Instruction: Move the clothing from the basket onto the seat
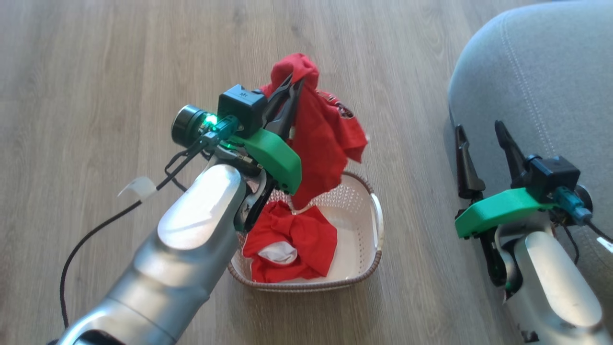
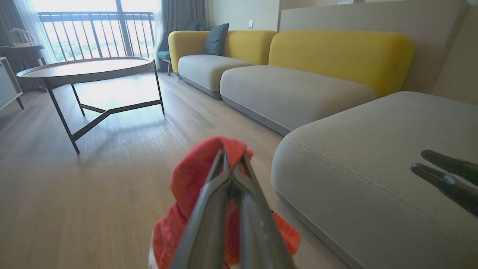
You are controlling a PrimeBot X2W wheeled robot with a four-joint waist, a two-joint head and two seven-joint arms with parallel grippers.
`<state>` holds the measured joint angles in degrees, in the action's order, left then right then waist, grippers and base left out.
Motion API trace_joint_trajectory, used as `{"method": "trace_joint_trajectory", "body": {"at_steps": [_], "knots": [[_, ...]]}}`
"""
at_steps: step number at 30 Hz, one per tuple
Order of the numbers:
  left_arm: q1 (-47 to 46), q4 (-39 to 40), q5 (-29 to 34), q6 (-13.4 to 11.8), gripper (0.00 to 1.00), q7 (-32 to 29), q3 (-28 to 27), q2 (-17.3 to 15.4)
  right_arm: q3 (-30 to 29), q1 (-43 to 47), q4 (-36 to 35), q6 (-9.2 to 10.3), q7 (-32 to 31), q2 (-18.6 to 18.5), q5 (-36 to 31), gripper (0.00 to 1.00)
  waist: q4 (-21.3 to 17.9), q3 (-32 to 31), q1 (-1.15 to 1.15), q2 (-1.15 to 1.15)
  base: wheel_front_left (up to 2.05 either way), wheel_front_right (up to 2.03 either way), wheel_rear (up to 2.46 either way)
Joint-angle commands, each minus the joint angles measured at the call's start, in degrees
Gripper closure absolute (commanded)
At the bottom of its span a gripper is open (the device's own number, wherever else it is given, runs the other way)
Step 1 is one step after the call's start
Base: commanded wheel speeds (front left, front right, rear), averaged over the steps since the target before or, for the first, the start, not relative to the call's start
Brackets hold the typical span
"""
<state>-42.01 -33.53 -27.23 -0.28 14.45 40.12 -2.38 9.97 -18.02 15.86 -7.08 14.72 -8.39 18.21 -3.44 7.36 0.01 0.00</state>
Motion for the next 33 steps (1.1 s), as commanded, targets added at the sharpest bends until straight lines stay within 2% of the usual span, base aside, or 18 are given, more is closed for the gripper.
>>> {"method": "trace_joint_trajectory", "body": {"at_steps": [1,13,24,28,32,33], "knots": [[-3.0,2.7,0.3,0.2,1.0,0.5,-2.4,-0.5,1.2,-0.3,-1.6,-0.41,0.3,0.2,0.1,0.0,0.1,-0.7,-0.01,0.0,0.0,0.0,0.0],[-10.2,7.1,0.9,0.0,1.0,0.3,-5.0,-1.6,1.5,0.7,-1.6,-0.41,0.3,0.5,0.1,0.0,0.0,-1.6,-0.01,0.0,0.0,0.0,0.0],[-10.9,8.5,0.8,-0.3,1.0,-0.1,-4.3,-2.0,2.5,-0.5,-3.2,-0.41,0.3,1.5,1.4,0.0,-0.1,-0.3,-0.01,0.0,0.0,0.0,0.0],[-10.6,8.5,0.5,-0.3,1.0,-0.1,-4.1,-1.8,4.5,-1.9,-4.9,-0.41,0.3,1.7,2.5,0.0,-0.1,0.0,-0.01,0.0,0.0,0.0,0.0],[-10.1,8.2,0.3,-0.1,1.0,0.0,-3.1,-1.6,12.0,-5.7,-7.7,-0.41,0.3,1.0,5.1,0.0,0.2,0.4,-0.01,0.0,0.0,0.0,0.0],[-10.1,8.2,0.3,-0.1,1.0,0.0,-3.1,-1.6,12.0,-5.7,-7.7,-0.41,0.3,1.0,5.1,0.0,0.2,0.4,-0.01,0.0,0.0,0.0,0.0]]}}
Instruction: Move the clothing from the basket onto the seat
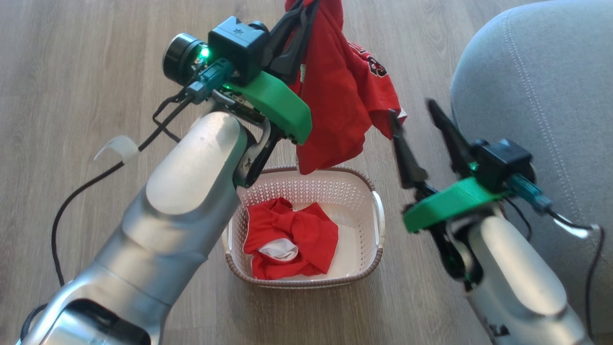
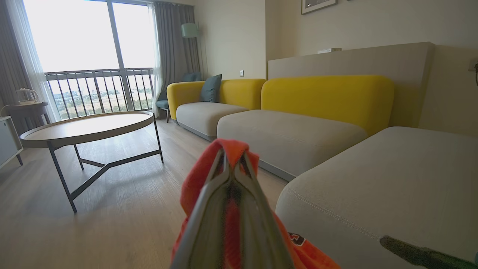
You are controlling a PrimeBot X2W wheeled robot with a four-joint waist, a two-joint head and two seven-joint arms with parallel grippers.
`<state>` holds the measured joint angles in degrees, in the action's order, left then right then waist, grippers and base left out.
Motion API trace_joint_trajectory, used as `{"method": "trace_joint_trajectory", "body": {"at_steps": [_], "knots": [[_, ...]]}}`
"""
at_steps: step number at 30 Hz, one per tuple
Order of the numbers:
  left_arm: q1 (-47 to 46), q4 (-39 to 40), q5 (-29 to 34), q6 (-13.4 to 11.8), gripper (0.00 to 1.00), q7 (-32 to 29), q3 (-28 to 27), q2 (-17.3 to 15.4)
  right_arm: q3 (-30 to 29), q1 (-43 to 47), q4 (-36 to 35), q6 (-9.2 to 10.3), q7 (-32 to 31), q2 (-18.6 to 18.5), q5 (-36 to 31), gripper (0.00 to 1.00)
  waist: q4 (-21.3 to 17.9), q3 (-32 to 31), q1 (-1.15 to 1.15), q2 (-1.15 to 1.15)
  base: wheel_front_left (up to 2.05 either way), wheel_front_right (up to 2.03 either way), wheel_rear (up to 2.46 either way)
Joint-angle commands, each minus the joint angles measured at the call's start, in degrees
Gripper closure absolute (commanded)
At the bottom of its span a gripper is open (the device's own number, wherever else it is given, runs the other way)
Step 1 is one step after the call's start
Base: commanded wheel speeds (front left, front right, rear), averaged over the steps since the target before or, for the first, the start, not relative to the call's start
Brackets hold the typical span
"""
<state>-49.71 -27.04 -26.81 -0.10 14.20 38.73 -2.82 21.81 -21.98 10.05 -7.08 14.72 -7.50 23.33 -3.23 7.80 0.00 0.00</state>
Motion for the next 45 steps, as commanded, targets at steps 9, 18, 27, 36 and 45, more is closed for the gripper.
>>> {"method": "trace_joint_trajectory", "body": {"at_steps": [9,18,27,36,45], "knots": [[-1.5,1.8,-0.8,-0.2,1.0,0.5,1.0,-0.4,9.4,-11.3,-0.9,-0.41,0.3,1.0,1.8,0.0,1.5,0.4,0.0,0.0,0.0,0.0,0.0],[-0.9,2.4,-1.9,-0.3,1.0,0.7,3.2,-0.1,11.6,-15.9,6.5,-0.41,0.3,2.4,-1.9,0.0,2.9,0.7,0.0,0.0,0.0,0.0,0.0],[-0.9,3.5,-3.4,0.1,1.0,0.8,5.7,-0.1,14.6,-19.8,16.5,-0.41,0.3,4.0,-3.0,0.0,4.0,0.8,0.0,0.0,0.0,0.0,0.0],[-0.8,5.1,-5.7,-0.2,1.0,0.8,9.2,-0.1,18.2,-23.8,27.4,-0.41,0.3,4.5,-1.8,0.05,5.2,0.5,0.0,0.0,0.0,0.0,0.0],[-0.9,5.3,-6.2,-0.8,1.0,0.8,10.2,-0.1,19.8,-24.8,27.8,-0.41,0.3,4.6,1.8,1.0,5.6,1.1,0.0,0.0,0.0,0.0,0.0]]}}
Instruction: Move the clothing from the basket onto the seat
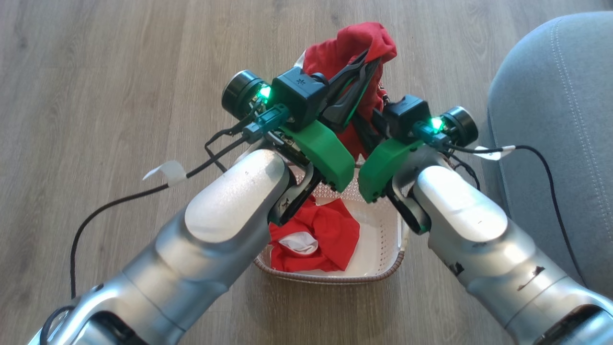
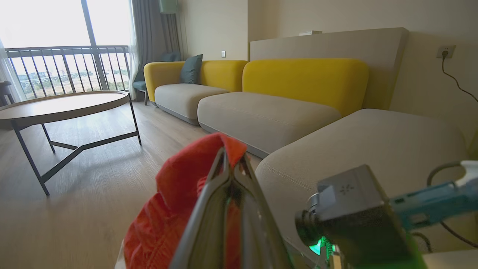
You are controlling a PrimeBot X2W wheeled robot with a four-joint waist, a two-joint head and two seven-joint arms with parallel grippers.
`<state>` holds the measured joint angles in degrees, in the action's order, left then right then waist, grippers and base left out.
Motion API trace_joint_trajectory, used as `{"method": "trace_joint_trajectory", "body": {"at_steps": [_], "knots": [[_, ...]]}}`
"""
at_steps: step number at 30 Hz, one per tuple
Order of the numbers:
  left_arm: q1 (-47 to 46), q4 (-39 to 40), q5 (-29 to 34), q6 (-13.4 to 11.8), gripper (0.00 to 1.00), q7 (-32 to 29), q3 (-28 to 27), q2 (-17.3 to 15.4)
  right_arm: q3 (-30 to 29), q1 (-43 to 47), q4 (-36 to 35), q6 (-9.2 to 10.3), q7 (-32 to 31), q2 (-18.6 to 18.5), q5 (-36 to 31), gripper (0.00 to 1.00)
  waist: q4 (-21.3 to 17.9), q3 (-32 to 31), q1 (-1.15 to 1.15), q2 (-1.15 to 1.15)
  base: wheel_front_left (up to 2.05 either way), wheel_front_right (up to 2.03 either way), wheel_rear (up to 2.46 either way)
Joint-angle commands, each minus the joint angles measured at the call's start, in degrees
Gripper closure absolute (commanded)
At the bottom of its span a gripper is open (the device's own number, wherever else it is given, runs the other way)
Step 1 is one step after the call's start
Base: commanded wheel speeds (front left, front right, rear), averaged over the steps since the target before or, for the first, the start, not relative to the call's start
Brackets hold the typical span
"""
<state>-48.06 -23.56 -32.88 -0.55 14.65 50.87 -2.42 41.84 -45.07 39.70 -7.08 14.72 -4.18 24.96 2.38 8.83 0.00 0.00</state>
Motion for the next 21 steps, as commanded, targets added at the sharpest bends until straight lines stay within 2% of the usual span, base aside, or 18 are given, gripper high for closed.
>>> {"method": "trace_joint_trajectory", "body": {"at_steps": [1,2,3,4,5,13,16,21], "knots": [[-2.4,1.9,-0.1,-0.3,1.0,0.3,-2.1,-0.5,-0.7,-1.5,-2.5,-0.41,0.3,1.3,0.1,1.0,-0.1,0.1,0.0,0.0,0.0,0.0,0.0],[-2.3,1.8,0.2,-0.1,1.0,0.3,-2.1,-0.5,-1.3,-1.1,-3.3,-0.41,0.3,1.2,-0.1,1.0,-0.1,0.2,0.0,0.0,0.0,0.0,0.0],[-2.1,1.6,0.3,0.1,0.82,0.3,-2.2,-0.5,-1.8,-0.7,-4.2,-0.41,0.3,1.0,-0.5,1.0,-0.2,0.2,0.0,0.0,0.0,0.0,0.0],[-1.9,1.2,0.3,0.3,0.51,0.3,-2.2,-0.5,-2.5,-0.1,-4.9,-0.41,0.3,0.7,-0.7,1.0,-0.4,0.2,0.0,0.0,0.0,0.0,0.0],[-1.8,0.9,0.6,0.5,0.0,0.3,-2.4,-0.5,-3.1,0.5,-5.7,-0.41,0.3,0.5,-0.9,1.0,-0.6,0.3,0.0,0.0,0.0,0.0,0.0],[-0.4,-2.0,1.4,3.3,0.0,0.3,-3.1,-0.5,-10.0,5.2,-11.5,-0.41,0.3,-1.3,-2.2,1.0,-2.9,0.4,0.0,0.0,0.0,0.0,0.0],[0.1,-4.0,1.8,4.9,0.0,0.3,-3.0,-0.6,-13.4,7.5,-14.5,-0.41,0.3,-2.1,-2.8,1.0,-5.0,0.5,0.0,0.0,0.0,0.0,0.0],[1.1,-5.3,2.5,6.2,0.0,0.3,-3.5,-0.8,-16.3,9.9,-18.1,-0.41,0.3,-2.7,-3.4,1.0,-8.8,0.7,0.0,0.0,0.0,0.0,0.0]]}}
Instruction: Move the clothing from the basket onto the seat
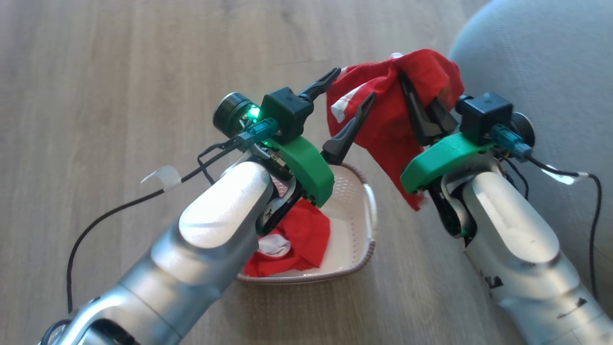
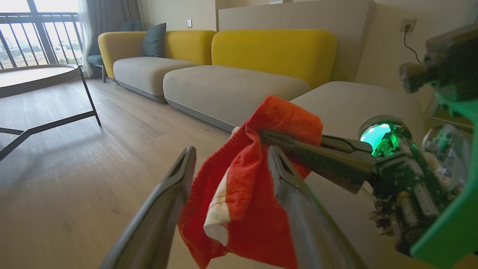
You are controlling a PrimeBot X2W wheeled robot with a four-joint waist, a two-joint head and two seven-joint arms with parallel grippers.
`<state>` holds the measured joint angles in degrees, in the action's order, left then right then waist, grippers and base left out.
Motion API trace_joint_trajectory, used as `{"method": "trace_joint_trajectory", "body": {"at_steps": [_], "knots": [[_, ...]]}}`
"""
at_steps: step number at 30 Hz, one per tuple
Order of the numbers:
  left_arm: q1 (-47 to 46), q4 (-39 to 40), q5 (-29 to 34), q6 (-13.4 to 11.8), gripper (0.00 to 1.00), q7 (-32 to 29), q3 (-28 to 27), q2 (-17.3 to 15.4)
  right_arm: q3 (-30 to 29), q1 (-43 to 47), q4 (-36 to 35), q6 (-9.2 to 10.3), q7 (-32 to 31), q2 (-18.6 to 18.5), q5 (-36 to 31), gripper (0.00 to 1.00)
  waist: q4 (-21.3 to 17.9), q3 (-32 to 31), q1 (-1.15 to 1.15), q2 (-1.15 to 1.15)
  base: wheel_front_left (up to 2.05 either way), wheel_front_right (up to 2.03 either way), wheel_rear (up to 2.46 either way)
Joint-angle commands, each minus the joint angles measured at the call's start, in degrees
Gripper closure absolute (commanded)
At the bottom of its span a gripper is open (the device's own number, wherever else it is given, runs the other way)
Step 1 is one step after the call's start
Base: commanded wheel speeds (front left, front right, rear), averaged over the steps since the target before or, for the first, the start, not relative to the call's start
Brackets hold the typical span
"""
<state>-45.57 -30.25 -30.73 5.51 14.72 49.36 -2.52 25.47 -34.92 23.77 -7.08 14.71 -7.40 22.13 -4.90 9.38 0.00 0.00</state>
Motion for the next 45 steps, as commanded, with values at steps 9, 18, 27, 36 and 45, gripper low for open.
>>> {"method": "trace_joint_trajectory", "body": {"at_steps": [9,18,27,36,45], "knots": [[0.3,0.8,2.1,1.1,0.0,0.3,-3.5,-0.7,-1.6,1.7,-6.9,-0.41,0.3,0.6,-0.2,1.0,-11.1,0.0,0.0,0.0,0.0,0.0,0.0],[2.2,1.4,3.2,1.6,0.0,0.3,-5.2,-0.9,-2.7,4.4,-10.9,-0.41,0.3,1.0,-0.4,1.0,-20.9,-1.8,0.0,0.0,0.0,0.0,0.0],[3.6,1.9,3.8,1.8,0.0,0.3,-5.8,-1.0,-6.5,7.9,-14.2,-0.41,0.3,0.9,-0.3,1.0,-25.5,-2.5,0.0,0.0,0.0,0.0,0.0],[2.8,1.9,3.6,2.0,0.0,0.3,-4.7,-0.6,-12.8,12.6,-19.7,-0.41,0.3,1.3,-1.2,1.0,-26.4,-1.1,0.0,0.0,0.0,0.0,0.0],[1.4,2.9,4.2,2.0,0.0,0.3,-2.8,-1.1,-17.3,8.7,-19.2,-0.41,0.3,-0.1,-2.5,1.0,-26.5,3.4,0.0,0.0,0.0,0.0,0.0]]}}
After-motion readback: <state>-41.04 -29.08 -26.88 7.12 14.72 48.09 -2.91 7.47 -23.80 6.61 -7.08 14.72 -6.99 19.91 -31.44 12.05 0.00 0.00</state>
